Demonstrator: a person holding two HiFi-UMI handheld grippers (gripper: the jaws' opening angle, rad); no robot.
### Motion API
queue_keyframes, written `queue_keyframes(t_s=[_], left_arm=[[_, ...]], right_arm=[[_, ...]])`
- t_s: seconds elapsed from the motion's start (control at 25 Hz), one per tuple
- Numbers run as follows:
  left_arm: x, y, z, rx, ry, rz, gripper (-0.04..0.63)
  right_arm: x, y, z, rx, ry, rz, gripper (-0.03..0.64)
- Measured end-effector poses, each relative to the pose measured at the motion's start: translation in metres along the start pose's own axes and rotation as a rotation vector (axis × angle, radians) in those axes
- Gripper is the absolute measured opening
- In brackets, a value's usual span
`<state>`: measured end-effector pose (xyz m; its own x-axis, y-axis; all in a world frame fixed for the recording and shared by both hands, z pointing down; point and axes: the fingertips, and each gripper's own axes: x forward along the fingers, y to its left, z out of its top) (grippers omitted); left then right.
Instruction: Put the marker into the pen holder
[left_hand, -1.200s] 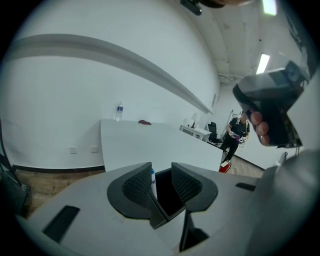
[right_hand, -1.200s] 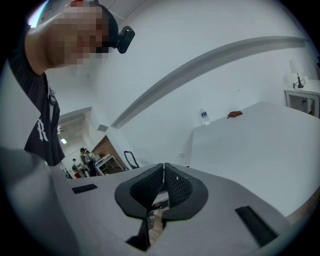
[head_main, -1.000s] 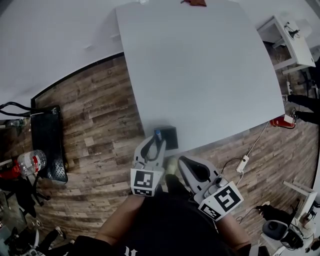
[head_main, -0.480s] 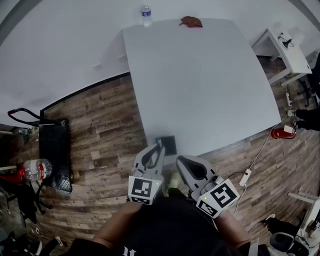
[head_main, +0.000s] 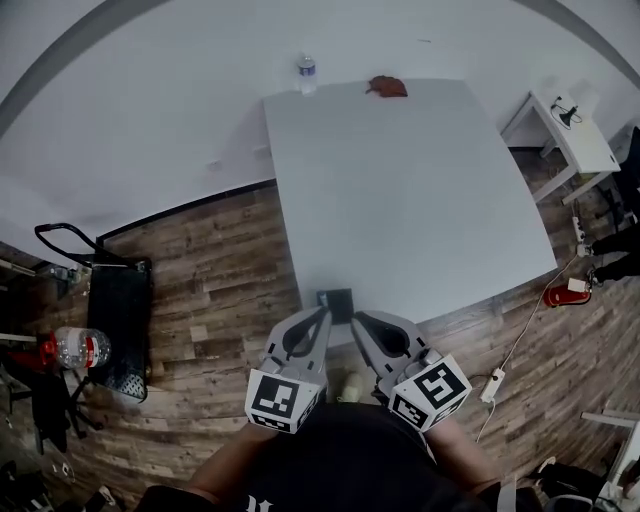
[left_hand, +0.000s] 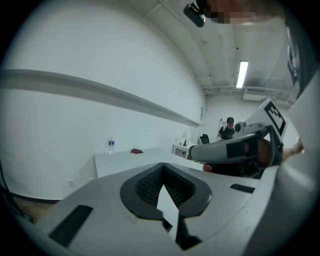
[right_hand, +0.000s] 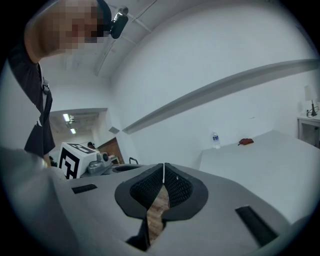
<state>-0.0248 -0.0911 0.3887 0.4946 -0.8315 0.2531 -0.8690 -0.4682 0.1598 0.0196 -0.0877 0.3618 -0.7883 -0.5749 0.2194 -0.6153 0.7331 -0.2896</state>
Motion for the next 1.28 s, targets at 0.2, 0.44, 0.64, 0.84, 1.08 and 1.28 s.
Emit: queue_keyframes(t_s=[0.2,0.44,0.64,0.84,1.08,1.28], left_arm=[[-0.014,-0.005,0.026,0.017,-0.06,0.013,0.006],[-0.02,-0.009,0.031,0.022,-0.074,0.016,0.006],[-0.024,-0.014,0.033,0.024,-0.088,0.017,0.005],[-0.03,-0.016,0.034,0.02,-0.097,0.026,0.006],[-0.032,-0.012,0.033,0.017,-0.101,0.04,0.005],[-0.035,-0.011,0.034,0.019,-0.107,0.041,0.006]], right_arm=[[-0.004,0.009,0.008,-0.059,-0.005,0.008,0.015],[-0.007,0.016,0.015,-0.102,-0.014,0.005,0.015],[-0.013,0.019,0.015,-0.108,-0.022,0.001,0.015],[-0.017,0.024,0.013,-0.103,-0.027,0.001,0.015],[-0.016,0.024,0.012,-0.102,-0.03,0.0,0.015],[-0.015,0.028,0.012,-0.107,-0.032,-0.002,0.015]])
